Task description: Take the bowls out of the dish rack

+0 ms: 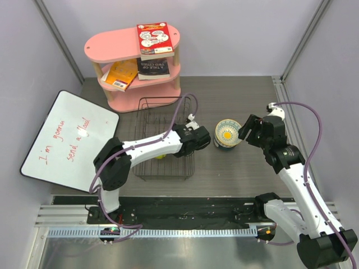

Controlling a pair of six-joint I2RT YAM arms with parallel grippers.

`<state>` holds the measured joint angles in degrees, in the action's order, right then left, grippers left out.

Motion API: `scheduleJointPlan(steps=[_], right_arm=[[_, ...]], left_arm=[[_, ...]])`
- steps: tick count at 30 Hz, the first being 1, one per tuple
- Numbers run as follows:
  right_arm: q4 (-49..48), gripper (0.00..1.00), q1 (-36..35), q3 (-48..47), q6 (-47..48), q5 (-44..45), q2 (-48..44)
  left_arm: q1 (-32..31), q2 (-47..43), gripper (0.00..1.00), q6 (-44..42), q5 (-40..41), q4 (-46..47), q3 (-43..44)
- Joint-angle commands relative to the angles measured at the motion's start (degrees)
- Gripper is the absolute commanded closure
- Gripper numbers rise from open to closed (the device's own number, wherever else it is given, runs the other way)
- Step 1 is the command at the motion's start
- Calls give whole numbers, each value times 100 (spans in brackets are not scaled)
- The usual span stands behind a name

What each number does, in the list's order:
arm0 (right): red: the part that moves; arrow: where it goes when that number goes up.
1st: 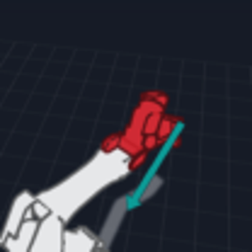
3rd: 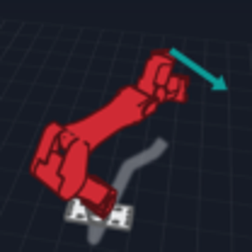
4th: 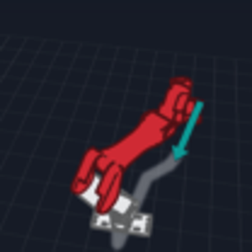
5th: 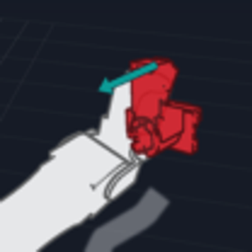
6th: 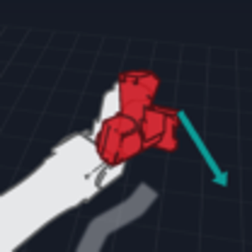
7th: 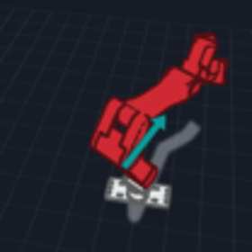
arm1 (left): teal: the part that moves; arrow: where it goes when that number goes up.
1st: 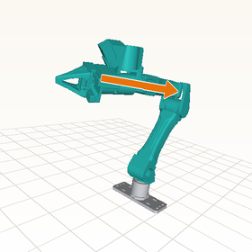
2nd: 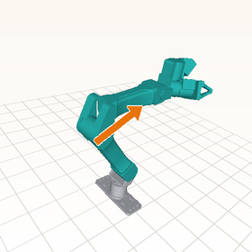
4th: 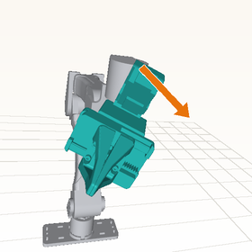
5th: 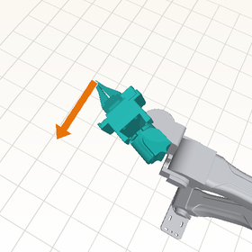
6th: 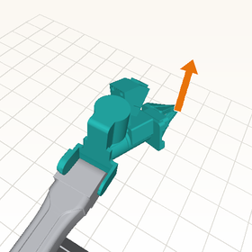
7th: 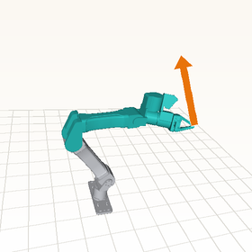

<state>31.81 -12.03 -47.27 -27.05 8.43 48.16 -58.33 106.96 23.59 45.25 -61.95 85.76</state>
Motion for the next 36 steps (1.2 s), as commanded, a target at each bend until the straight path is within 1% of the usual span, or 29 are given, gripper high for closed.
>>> scheduleJointPlan(steps=[1, 7, 13, 17, 18, 19, 21, 22, 24, 27, 28, 31, 33, 36], right_arm=[[-96, 29, -1, -169, 68, 63, -17], [-105, 30, -1, -99, 51, 45, -44], [-105, 29, -1, -72, 24, 19, -44], [-123, 30, -1, -55, -11, -7, -79], [-131, 30, -1, -46, -2, -8, -79], [-131, 30, -1, -37, -11, -8, -79], [-123, 30, -1, -20, -2, 1, -88], [-123, 30, -1, -11, 6, 10, -96], [-123, 30, -10, -2, -2, 1, -88], [-131, 30, 8, 7, 7, -16, -79], [-149, 30, -1, -2, -2, -16, -79], [-140, 30, -1, 7, -2, -8, -70], [-140, 30, -1, 16, 7, -8, -79], [-149, 30, -1, 24, -2, -34, -70]], left_arm=[[-126, 184, 100, 180, 440, -177, 187], [-328, 291, 100, 233, 282, -28, 91], [-390, 334, 91, 225, 177, 104, 20], [-381, 265, 86, 137, -200, 499, -226], [-381, 256, 83, 145, -253, 631, -287], [-390, 247, 78, 180, -280, 658, -348], [-390, 273, 73, 216, -333, 693, -393], [-390, 282, 69, 233, -342, 702, -410], [-390, 326, 66, 242, -368, 728, -437], [-425, 265, 54, 225, -491, 886, -542], [-434, 221, 49, 233, -517, 930, -577], [-452, 19, 41, 242, -693, 1115, -700], [-460, -87, 38, 251, -720, 1212, -788], [-478, -219, 29, 163, -790, 1379, -928]])
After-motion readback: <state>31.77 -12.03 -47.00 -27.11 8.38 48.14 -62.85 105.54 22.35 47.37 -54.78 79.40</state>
